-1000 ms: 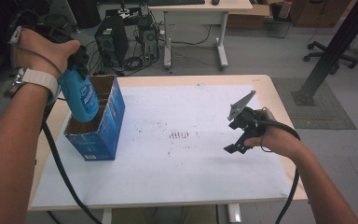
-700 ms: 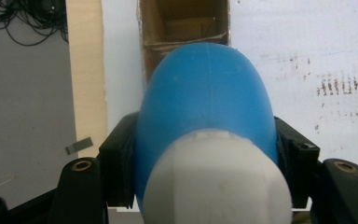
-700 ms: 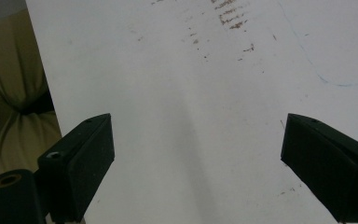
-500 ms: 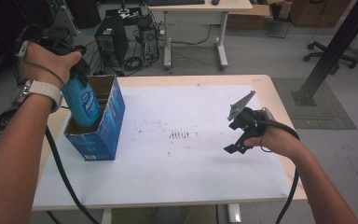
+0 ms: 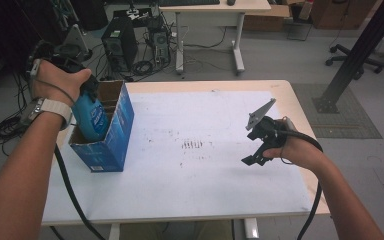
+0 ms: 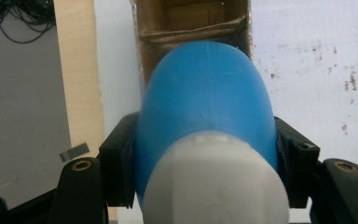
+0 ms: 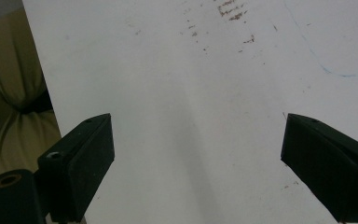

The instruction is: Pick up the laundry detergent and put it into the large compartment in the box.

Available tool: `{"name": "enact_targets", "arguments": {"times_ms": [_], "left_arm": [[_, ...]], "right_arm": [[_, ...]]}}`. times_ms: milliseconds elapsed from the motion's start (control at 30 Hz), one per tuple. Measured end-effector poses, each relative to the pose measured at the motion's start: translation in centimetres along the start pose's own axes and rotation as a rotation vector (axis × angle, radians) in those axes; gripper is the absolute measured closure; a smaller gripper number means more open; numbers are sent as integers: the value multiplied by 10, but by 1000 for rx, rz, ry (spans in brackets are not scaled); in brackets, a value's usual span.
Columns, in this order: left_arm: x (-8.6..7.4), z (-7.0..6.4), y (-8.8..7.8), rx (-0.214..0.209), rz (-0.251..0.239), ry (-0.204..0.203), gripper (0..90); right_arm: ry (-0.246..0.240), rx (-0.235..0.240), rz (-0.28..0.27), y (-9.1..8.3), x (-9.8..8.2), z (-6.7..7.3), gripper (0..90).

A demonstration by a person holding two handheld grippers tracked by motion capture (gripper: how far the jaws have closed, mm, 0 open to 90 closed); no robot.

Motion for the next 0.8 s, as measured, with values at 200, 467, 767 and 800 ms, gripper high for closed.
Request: {"name": "enact_targets", "arguments": {"times_ms": [200,467,767,800], "left_arm": [[0,2,12,-8,-10,7,371],[-1,5,32,-13,15,22,372],[-3,6,53,-14,28,33,372],[-3,6,54,-14,32,31,371]], "right_arm": [[3,0,5,1,0,-1,96],[8,5,7,3,-1,0,97],[3,13,7,5,-3,1,96],[3,13,7,5,-3,1,96]]}}
Point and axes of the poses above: each handheld gripper's, and its own axes: y roughly forward along the jaws, x roughly out of its top, z roughly to its left, the point moved 3 cm from there along y, roughly forward along the jaws, and after that the axes turned 15 degrees about -x, right-handed, at the moved point
